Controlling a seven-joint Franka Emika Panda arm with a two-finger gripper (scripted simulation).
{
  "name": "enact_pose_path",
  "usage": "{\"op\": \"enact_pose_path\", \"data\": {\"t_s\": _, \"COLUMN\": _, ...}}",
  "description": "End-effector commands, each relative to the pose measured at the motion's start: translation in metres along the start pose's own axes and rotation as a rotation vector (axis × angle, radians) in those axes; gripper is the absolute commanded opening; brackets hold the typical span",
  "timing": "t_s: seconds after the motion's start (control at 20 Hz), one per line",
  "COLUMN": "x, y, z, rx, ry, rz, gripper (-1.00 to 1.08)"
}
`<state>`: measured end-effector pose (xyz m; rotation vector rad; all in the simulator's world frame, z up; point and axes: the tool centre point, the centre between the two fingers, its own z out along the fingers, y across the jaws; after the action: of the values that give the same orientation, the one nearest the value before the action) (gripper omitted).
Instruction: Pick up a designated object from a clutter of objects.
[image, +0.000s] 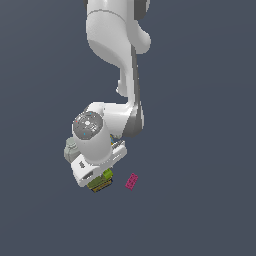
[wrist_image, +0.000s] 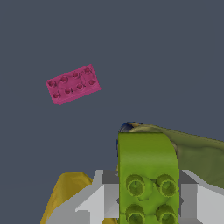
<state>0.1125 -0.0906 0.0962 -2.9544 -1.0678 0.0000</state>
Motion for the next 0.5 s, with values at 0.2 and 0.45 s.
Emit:
{"op": "enact_pose_path", "data": {"t_s": 0.2, "x": 0.0000, "y": 0.0001, "z": 0.0002, "rx": 0.000, "ry": 0.000, "rz": 0.000, "gripper": -1.00}}
{"op": "enact_pose_path", "data": {"t_s": 0.45, "x": -0.0001, "y": -0.0007, "z": -0.0021, "rx": 0.000, "ry": 0.000, "rz": 0.000, "gripper": -1.00}}
